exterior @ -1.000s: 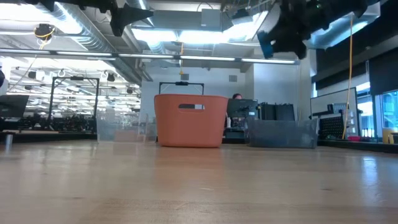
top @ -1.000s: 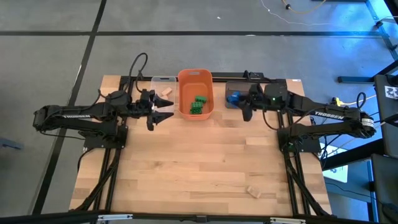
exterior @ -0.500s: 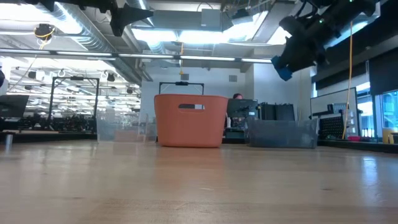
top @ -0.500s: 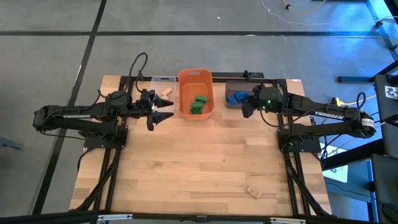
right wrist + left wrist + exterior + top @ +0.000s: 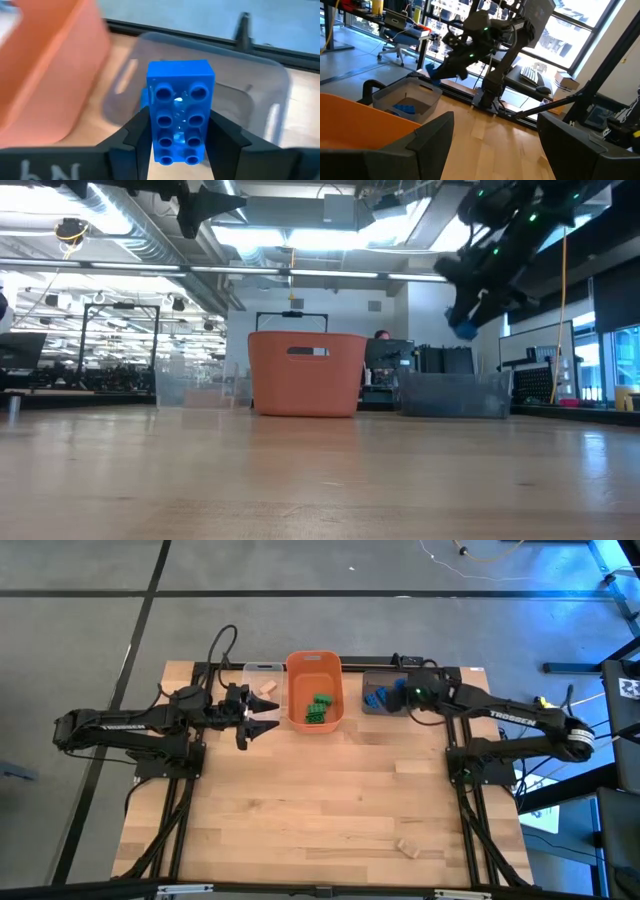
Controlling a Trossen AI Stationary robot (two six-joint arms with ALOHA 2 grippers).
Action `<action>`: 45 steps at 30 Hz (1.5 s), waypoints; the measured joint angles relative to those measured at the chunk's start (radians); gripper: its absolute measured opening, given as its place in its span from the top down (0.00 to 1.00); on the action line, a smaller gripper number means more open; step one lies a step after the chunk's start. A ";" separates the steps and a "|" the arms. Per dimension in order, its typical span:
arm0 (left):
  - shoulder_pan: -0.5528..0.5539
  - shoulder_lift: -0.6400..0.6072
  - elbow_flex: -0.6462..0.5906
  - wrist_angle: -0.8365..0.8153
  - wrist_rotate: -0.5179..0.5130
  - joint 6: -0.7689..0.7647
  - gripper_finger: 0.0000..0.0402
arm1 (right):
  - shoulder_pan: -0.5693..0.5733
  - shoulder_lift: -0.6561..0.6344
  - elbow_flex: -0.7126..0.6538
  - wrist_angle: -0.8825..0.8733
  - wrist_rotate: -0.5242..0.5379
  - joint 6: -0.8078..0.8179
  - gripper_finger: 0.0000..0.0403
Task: Sort & place blocks by color
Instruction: Put the blue game piece into the black bin, then put the brown block into the transparent bin
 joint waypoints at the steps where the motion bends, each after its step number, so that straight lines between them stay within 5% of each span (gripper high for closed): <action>1: 0.000 0.000 0.000 0.000 -0.001 0.000 0.31 | -0.011 0.018 0.000 0.001 0.013 0.008 0.65; 14: 0.000 0.000 0.000 0.006 -0.020 0.007 0.31 | -0.127 0.245 0.000 0.156 0.015 0.022 0.64; 21: 0.000 0.000 0.000 0.005 -0.021 0.008 0.31 | -0.152 0.300 0.000 0.182 0.008 0.069 0.35; 28: 0.000 0.000 0.000 0.004 -0.021 0.009 0.31 | -0.156 0.299 0.000 0.189 -0.012 0.066 0.29; 35: 0.000 0.000 0.000 0.003 -0.019 0.009 0.31 | -0.145 0.202 0.001 0.210 -0.168 -0.109 0.31; 42: 0.000 0.000 0.000 0.003 0.017 0.008 0.31 | -0.045 0.019 0.002 0.276 -0.559 -0.265 0.31; 45: 0.000 -0.002 0.000 0.003 0.018 0.008 0.31 | 0.022 -0.039 0.002 0.360 -0.645 -0.239 0.31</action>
